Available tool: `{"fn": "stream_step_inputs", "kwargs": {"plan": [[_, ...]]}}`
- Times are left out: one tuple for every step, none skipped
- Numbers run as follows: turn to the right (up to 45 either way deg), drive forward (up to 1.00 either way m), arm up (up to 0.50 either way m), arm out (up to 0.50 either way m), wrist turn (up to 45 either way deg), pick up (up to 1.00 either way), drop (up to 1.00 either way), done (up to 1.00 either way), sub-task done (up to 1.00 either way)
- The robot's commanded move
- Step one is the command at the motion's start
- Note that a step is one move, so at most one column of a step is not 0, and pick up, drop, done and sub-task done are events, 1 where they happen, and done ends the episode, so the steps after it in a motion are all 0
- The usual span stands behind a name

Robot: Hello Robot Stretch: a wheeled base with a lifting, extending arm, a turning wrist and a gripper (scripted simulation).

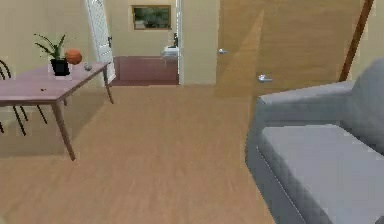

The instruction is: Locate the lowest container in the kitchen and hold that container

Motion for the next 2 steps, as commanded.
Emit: {"fn": "stream_step_inputs", "kwargs": {"plan": [[0.0, 1.0, 0.0, 0.0, 0.0, 0.0, 0.0, 0.0, 0.0], [3.0, 0.0, 0.0, 0.0, 0.0, 0.0, 0.0, 0.0, 0.0]]}}
